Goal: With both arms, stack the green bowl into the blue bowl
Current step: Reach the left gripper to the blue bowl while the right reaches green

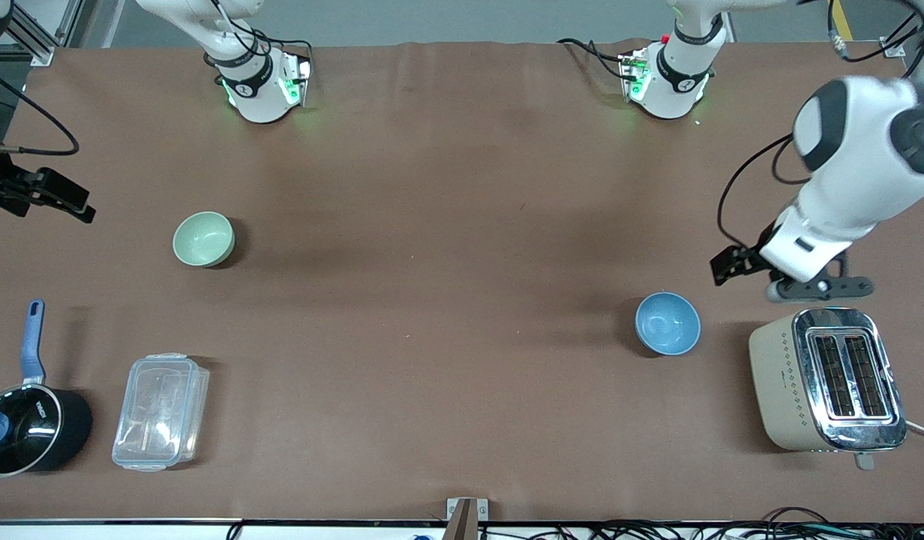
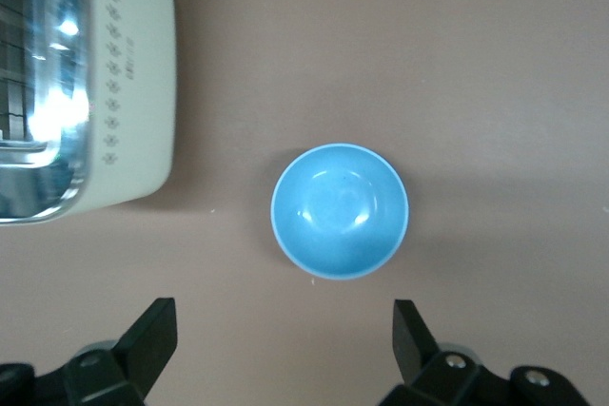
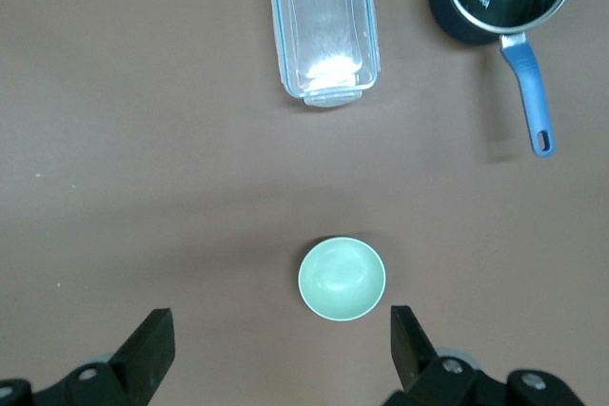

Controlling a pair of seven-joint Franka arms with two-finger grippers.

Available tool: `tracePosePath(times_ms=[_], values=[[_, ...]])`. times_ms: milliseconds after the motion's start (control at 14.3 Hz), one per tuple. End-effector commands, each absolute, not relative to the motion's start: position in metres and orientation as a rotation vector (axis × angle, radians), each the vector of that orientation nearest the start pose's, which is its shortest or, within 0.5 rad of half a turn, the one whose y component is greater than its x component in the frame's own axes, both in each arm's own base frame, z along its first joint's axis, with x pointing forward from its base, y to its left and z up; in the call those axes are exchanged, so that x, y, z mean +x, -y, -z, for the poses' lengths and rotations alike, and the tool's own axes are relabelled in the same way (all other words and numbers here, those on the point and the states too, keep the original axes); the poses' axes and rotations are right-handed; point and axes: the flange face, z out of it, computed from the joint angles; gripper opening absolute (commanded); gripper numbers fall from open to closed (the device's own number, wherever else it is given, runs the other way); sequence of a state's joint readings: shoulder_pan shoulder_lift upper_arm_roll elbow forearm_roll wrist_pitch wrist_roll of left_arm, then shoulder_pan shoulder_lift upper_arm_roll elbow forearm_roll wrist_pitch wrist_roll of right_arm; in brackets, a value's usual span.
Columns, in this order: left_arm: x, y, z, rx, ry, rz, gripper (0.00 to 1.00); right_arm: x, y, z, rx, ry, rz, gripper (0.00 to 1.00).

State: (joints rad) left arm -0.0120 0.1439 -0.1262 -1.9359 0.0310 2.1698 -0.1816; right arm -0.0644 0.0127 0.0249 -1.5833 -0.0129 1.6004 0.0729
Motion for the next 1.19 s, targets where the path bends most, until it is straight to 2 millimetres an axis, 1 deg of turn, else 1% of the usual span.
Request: tracePosePath(times_ms=[0,70,140,210,350,490,561,631,771,841,911,1051,1121], values=[[0.606,0.075,-0.369,-3.138,0.078,0.118,1.0,0.55,0.051,-0.569,-3.145,-0.091,-0.065,1.0],[0.609,0.073,-0.351,-3.143,0.082,0.122,1.0,0.546,0.066,-0.55,-3.141,-0.071,-0.102,1.0],[0.611,0.069,-0.333,-3.146,0.091,0.12,1.0,0.541,0.076,-0.537,-3.139,-0.07,-0.109,1.0],[0.612,0.068,-0.317,-3.151,0.096,0.121,1.0,0.537,0.078,-0.524,-3.14,-0.067,-0.1,1.0],[0.613,0.062,-0.288,-3.156,0.108,0.123,0.99,0.526,0.083,-0.485,-3.138,-0.073,-0.114,1.0],[0.614,0.062,-0.264,-3.161,0.112,0.106,0.92,0.515,0.082,-0.451,-3.139,-0.075,-0.107,1.0],[0.614,0.062,-0.256,-3.164,0.11,0.108,0.87,0.513,0.083,-0.438,-3.14,-0.077,-0.093,1.0],[0.614,0.062,-0.249,-3.164,0.108,0.101,0.86,0.511,0.083,-0.425,-3.141,-0.079,-0.078,1.0],[0.614,0.061,-0.237,-3.127,0.036,0.087,0.81,0.504,0.084,-0.392,-3.148,-0.063,-0.012,1.0],[0.615,0.05,-0.233,-3.112,0.037,0.083,0.77,0.5,0.087,-0.38,-3.151,-0.045,0.007,1.0],[0.617,0.038,-0.228,-3.11,0.058,0.081,0.75,0.496,0.094,-0.365,-3.148,-0.027,-0.019,1.0],[0.617,0.038,-0.22,-3.114,0.061,0.076,0.68,0.493,0.112,-0.337,-3.137,-0.031,-0.077,1.0],[0.617,0.039,-0.218,-3.115,0.061,0.071,0.61,0.491,0.12,-0.322,-3.134,-0.033,-0.086,1.0]])
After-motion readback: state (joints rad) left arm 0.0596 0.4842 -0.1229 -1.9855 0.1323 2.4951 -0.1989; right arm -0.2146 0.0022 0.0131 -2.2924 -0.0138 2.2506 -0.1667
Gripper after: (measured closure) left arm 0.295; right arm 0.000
